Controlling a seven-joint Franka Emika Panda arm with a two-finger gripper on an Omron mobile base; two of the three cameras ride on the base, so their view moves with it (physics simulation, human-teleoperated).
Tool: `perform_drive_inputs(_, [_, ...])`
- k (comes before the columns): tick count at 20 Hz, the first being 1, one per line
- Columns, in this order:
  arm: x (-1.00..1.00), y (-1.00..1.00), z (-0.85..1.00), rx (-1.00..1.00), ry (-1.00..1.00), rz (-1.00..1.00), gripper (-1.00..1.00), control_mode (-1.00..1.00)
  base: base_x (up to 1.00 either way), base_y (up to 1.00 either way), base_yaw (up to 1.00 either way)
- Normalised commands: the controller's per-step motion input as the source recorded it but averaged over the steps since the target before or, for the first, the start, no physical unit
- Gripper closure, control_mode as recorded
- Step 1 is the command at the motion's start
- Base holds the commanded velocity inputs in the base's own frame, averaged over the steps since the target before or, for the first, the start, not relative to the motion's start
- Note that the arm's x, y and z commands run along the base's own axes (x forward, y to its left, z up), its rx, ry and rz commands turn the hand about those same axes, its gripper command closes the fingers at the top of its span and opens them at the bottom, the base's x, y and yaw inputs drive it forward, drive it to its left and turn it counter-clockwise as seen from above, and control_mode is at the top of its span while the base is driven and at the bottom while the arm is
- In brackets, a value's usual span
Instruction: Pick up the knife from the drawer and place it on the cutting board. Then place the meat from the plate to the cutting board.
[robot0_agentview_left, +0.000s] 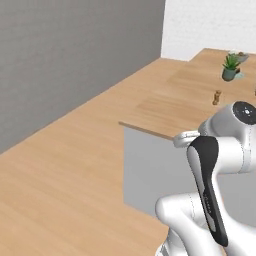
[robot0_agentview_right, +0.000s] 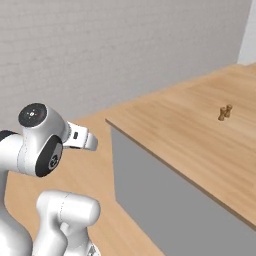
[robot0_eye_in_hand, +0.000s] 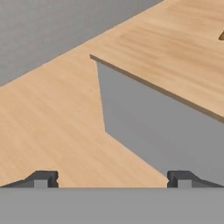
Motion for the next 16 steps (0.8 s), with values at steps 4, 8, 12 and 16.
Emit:
perform_drive_inputs(4, [0.00,0.00,0.00,0.00,0.00,0.00,-1.00,1.00,1.00,1.00,-0.03])
perform_drive_inputs(8, [0.00,0.00,0.00,0.00,0.00,0.00,-1.00,1.00,1.00,1.00,-0.05])
perform_drive_inputs(12, [0.00,0.00,0.00,0.00,0.00,0.00,-1.00,1.00,1.00,0.99,-0.11])
perform_drive_inputs(16, [0.00,0.00,0.00,0.00,0.00,0.00,-1.00,1.00,1.00,0.97,-0.19])
